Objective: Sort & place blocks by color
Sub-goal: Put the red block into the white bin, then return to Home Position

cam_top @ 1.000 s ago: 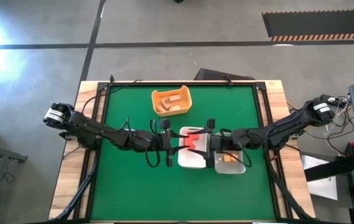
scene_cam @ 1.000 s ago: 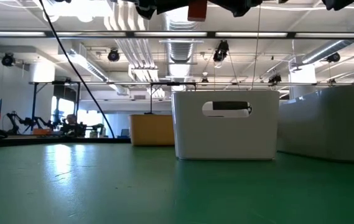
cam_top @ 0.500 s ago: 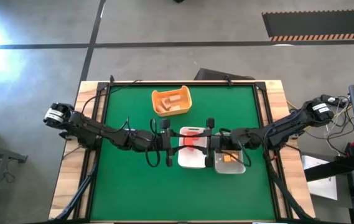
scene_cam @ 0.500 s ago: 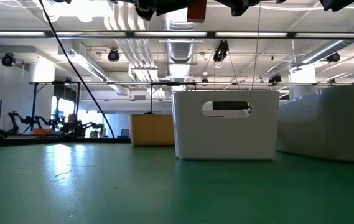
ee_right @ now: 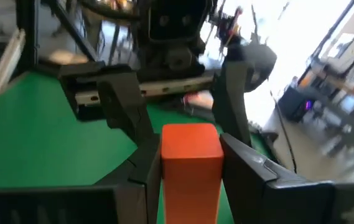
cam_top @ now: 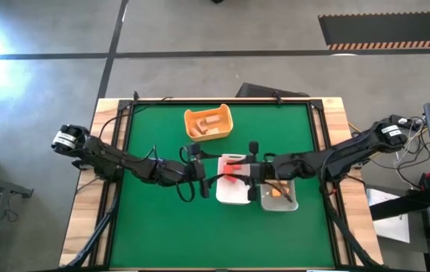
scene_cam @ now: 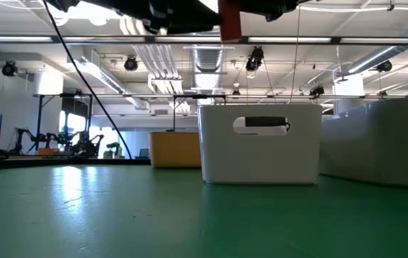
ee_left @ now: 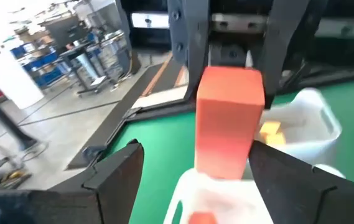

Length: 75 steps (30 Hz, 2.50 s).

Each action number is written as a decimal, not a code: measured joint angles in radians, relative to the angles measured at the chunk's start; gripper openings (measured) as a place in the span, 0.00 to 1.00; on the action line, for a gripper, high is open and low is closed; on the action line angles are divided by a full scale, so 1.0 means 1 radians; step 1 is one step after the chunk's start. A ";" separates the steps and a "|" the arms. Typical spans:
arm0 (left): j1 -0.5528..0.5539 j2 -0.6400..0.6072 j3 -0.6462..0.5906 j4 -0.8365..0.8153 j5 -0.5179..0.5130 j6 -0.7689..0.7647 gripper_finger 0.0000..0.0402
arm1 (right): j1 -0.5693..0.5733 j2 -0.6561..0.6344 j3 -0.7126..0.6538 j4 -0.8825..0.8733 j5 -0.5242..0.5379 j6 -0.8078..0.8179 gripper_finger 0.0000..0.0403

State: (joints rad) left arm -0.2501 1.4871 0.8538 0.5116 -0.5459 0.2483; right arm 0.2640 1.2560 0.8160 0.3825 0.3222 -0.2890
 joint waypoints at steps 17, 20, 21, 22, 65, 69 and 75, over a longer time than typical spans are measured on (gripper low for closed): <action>0.002 -0.187 -0.153 -0.019 -0.092 -0.007 0.68 | -0.116 0.012 0.148 -0.556 -0.092 0.228 0.29; 0.002 -0.212 -0.154 -0.020 -0.092 -0.007 0.68 | -0.133 0.025 0.120 -0.554 -0.106 0.270 0.29; 0.002 -0.216 -0.154 -0.017 -0.092 -0.007 0.68 | -0.137 0.034 0.112 -0.553 -0.106 0.278 0.29; 0.002 -0.218 -0.154 -0.016 -0.091 -0.007 0.68 | -0.140 0.043 0.110 -0.546 -0.106 0.285 0.29; 0.054 -0.195 -0.189 -0.023 -0.030 -0.250 0.61 | -0.185 -0.236 -0.098 -0.415 -0.031 0.078 0.37; 0.141 -0.211 -0.188 -0.025 0.086 -0.133 0.50 | -0.270 -0.321 -0.153 -0.329 -0.038 -0.026 0.22; 0.410 -0.299 -0.190 -0.103 0.552 0.032 0.26 | -0.492 -0.430 -0.204 -0.272 -0.250 -0.150 0.04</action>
State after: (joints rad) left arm 0.1602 1.1885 0.6637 0.4083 0.0060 0.2799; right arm -0.2284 0.8256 0.6125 0.1109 0.0718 -0.4389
